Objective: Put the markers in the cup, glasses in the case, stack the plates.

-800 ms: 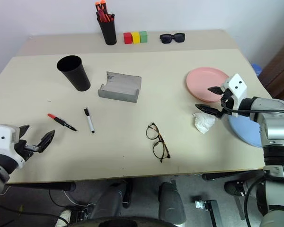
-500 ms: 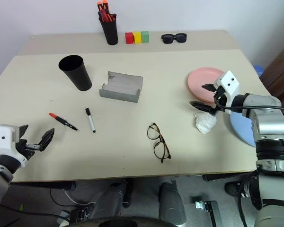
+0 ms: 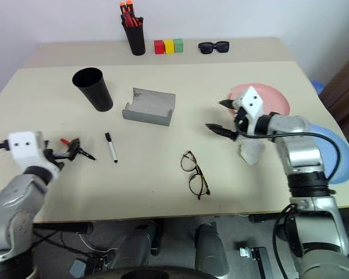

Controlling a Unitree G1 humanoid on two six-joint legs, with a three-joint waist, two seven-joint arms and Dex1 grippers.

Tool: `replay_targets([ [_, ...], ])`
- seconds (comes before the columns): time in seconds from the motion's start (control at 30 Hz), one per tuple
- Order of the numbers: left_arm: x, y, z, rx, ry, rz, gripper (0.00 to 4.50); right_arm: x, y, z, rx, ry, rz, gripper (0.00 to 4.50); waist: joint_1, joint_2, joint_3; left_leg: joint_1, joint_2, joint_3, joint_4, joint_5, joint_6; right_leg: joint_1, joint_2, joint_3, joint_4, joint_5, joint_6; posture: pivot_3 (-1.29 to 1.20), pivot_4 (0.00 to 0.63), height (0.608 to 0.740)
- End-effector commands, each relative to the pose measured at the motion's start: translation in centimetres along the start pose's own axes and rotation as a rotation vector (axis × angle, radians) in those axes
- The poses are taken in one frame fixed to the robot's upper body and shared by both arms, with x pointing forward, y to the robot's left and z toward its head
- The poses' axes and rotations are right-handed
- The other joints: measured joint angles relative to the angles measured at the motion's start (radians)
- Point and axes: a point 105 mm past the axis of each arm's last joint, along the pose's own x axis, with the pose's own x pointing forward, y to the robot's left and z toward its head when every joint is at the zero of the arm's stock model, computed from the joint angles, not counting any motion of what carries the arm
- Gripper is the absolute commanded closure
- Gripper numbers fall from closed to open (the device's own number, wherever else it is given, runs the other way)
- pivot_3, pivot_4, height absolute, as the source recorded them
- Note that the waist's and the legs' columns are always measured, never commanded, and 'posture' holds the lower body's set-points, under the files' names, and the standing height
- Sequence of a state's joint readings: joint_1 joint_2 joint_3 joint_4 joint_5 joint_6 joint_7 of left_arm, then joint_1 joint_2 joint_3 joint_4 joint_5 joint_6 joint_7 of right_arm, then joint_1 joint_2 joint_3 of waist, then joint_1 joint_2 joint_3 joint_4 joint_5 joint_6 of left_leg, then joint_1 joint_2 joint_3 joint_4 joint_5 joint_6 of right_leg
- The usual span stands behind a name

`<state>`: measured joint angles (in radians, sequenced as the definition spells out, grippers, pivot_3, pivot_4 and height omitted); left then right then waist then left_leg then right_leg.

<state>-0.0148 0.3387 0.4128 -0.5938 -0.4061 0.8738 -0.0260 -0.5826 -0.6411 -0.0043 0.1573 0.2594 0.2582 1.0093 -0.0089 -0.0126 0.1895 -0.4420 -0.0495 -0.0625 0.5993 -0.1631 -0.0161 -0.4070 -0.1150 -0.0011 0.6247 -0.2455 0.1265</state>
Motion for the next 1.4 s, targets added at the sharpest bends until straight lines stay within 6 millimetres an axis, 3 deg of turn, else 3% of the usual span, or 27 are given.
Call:
replay_targets([
  [0.03, 0.9, -1.2, 0.7, -0.025, 0.039, 0.072, 0.07, 1.5, 2.8, 2.5, -0.058, -0.075, 0.071, 0.00, 0.001, -0.001, 0.000, 0.000, -0.002, 0.000, 0.000, 0.000, 0.000, 0.000, 0.000, 0.000, 0.002, 0.000, 0.001, 0.00, 0.150, 0.740],
  [0.17, 2.8, -1.5, 0.3, -0.077, 0.179, 0.233, 0.07, 3.1, 6.4, 2.6, -0.055, -0.099, 0.150, 0.00, 0.003, -0.001, 0.000, 0.000, -0.005, -0.003, 0.002, 0.000, -0.001, 0.000, 0.000, -0.001, 0.005, 0.001, 0.002, 0.00, 0.150, 0.740],
  [0.37, 2.5, -0.9, 0.0, -0.210, 0.304, 0.437, 0.07, 4.1, 10.0, 2.1, -0.035, -0.102, 0.237, 0.00, -0.002, -0.003, 0.001, 0.000, -0.006, -0.004, 0.004, 0.000, -0.001, 0.001, 0.000, -0.001, 0.006, 0.001, 0.004, 0.00, 0.150, 0.740],
  [0.53, 2.1, -0.7, -0.7, -0.217, 0.392, 0.521, 0.07, 4.5, 11.5, 2.2, -0.031, -0.107, 0.276, 0.00, -0.001, -0.003, 0.001, 0.000, -0.005, -0.005, 0.005, 0.000, -0.001, 0.001, 0.001, -0.001, 0.006, 0.001, 0.004, 0.00, 0.150, 0.740],
  [0.77, 2.0, -1.0, -1.8, -0.259, 0.510, 0.545, 0.07, 4.8, 11.9, 2.2, -0.036, -0.106, 0.289, 0.00, 0.003, -0.004, 0.001, -0.001, -0.006, -0.005, 0.006, 0.000, -0.002, 0.001, 0.001, -0.002, 0.005, 0.001, 0.004, 0.00, 0.150, 0.740],
  [0.87, 2.2, -1.4, -1.9, -0.293, 0.530, 0.537, 0.85, 5.0, 12.0, 2.3, -0.039, -0.110, 0.297, 0.00, 0.002, -0.004, 0.001, 0.000, -0.006, -0.005, 0.006, -0.001, -0.002, 0.001, 0.001, -0.002, 0.006, 0.001, 0.004, 0.00, 0.150, 0.740],
  [1.1, 2.5, -1.3, -1.6, -0.334, 0.513, 0.537, 4.44, 5.2, 12.4, 2.5, -0.038, -0.118, 0.301, 0.00, -0.004, -0.005, 0.001, 0.000, -0.005, -0.005, 0.006, -0.001, -0.003, 0.001, 0.001, -0.002, 0.006, 0.001, 0.004, 0.00, 0.150, 0.740],
  [1.2, 2.8, -0.7, -0.1, -0.407, 0.377, 0.551, 4.44, 5.1, 12.4, 2.5, -0.036, -0.115, 0.298, 0.00, -0.001, -0.005, 0.001, 0.000, -0.005, -0.005, 0.006, -0.001, -0.003, 0.001, 0.002, -0.002, 0.006, 0.001, 0.004, 0.00, 0.150, 0.740],
  [1.4, 3.3, 1.3, 7.4, -0.293, -0.092, 0.562, 4.44, 5.2, 12.5, 2.5, -0.031, -0.115, 0.291, 0.00, 0.000, -0.006, 0.002, -0.001, -0.005, -0.006, 0.006, -0.002, -0.005, 0.000, 0.002, -0.002, 0.006, 0.001, 0.004, 0.00, 0.150, 0.740],
])
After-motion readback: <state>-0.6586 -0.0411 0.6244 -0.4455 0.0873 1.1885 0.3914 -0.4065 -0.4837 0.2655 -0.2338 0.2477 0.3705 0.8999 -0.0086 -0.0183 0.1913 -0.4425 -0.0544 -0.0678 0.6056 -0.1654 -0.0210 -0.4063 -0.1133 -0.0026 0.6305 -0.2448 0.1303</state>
